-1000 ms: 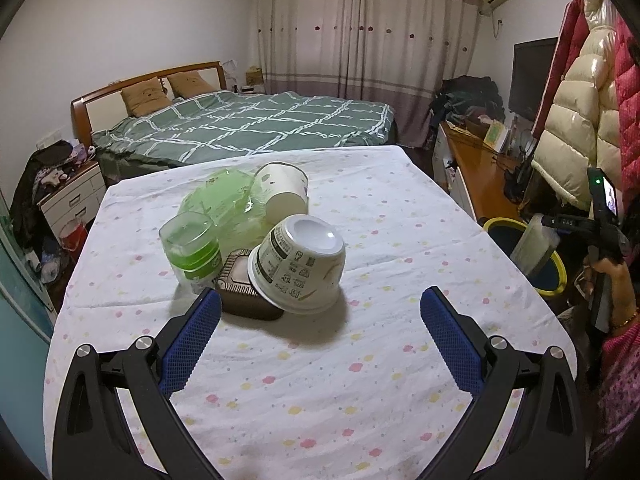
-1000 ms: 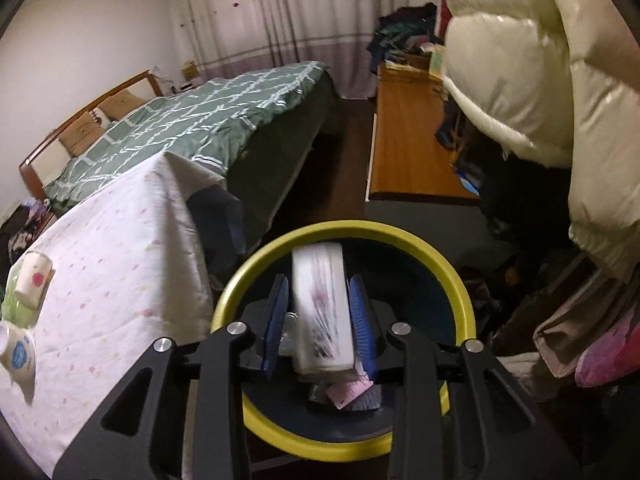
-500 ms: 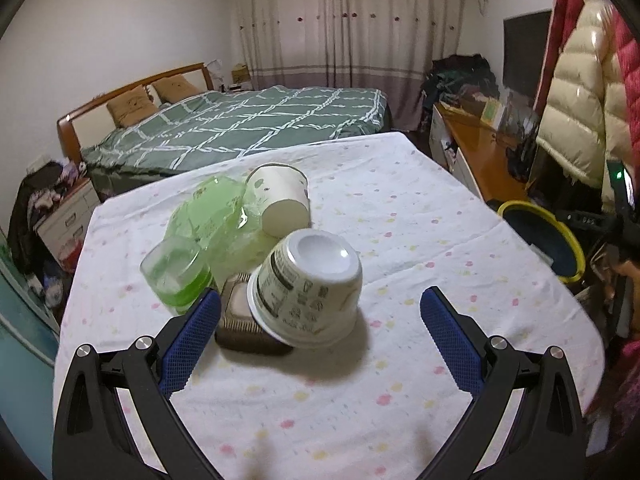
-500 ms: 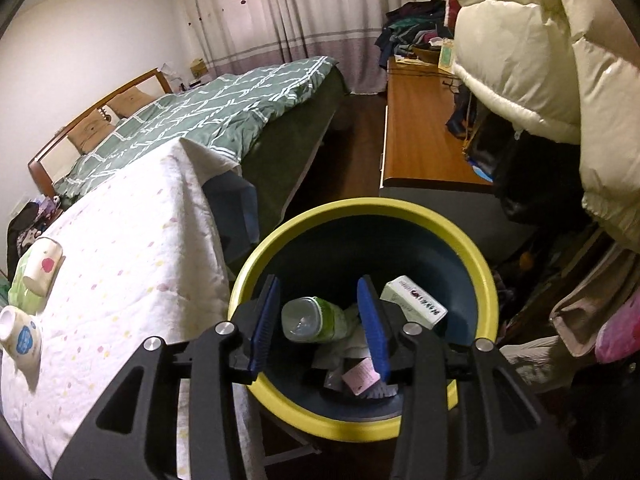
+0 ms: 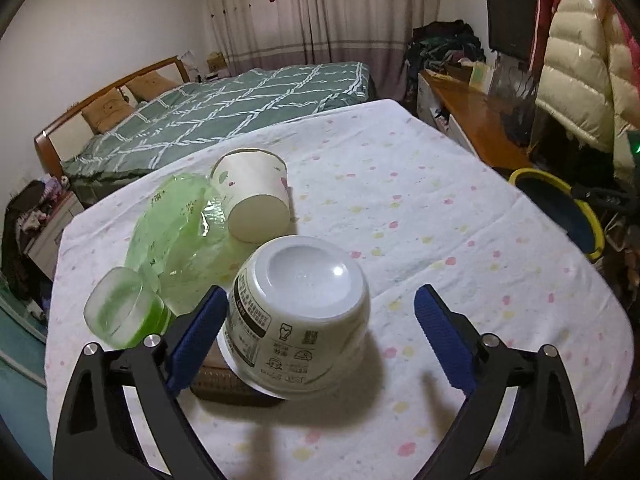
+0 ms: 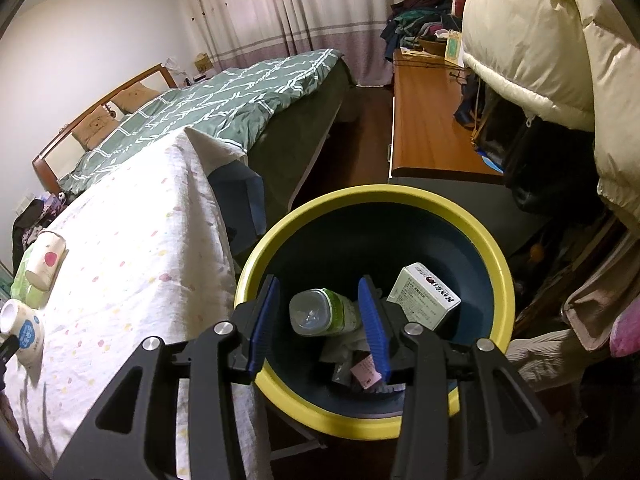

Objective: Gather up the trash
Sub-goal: 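Grasp the upturned white bowl-shaped cup with the left gripper, then carry the white cup over the bin and open the left gripper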

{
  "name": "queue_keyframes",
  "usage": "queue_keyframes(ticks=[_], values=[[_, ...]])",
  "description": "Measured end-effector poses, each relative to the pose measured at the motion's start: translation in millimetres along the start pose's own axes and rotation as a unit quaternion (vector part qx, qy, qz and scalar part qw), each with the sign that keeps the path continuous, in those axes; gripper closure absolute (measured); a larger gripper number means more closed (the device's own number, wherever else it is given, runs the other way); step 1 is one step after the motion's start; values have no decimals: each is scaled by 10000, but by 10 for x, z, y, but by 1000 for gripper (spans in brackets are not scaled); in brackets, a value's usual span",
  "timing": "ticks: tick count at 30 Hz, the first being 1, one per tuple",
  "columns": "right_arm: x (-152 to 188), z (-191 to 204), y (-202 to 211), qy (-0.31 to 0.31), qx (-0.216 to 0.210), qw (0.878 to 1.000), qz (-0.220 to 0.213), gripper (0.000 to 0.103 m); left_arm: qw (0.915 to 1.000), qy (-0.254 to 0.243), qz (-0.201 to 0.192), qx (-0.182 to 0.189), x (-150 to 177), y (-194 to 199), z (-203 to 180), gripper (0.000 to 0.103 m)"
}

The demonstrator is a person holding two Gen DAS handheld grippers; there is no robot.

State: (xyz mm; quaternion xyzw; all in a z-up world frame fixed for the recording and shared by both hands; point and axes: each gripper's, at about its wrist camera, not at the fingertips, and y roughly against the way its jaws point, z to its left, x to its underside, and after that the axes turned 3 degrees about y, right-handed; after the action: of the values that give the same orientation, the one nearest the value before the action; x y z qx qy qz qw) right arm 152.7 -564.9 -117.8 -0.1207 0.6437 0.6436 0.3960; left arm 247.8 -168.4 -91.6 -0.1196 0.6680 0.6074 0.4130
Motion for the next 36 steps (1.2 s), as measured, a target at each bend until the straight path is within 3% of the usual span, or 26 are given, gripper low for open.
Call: queue_keyframes(ticks=[9,17,28,36], values=[[46,-3,10,-14,-41,10000,45,62,9984,-361,16,-431,0,-175,-38,25],[87,-77,95,-111,-99,9999,-34,62,9992,-300,-57,-243,-66,-107,-69,25],[186,-298,325,-280,-129,9992,-247,62,9947,-587,-367,756,-425,166,-745,25],[301,-594,581,-412,178,9981,-427,62,9777,-1175,-373,1702,-786,20,-1762,25]])
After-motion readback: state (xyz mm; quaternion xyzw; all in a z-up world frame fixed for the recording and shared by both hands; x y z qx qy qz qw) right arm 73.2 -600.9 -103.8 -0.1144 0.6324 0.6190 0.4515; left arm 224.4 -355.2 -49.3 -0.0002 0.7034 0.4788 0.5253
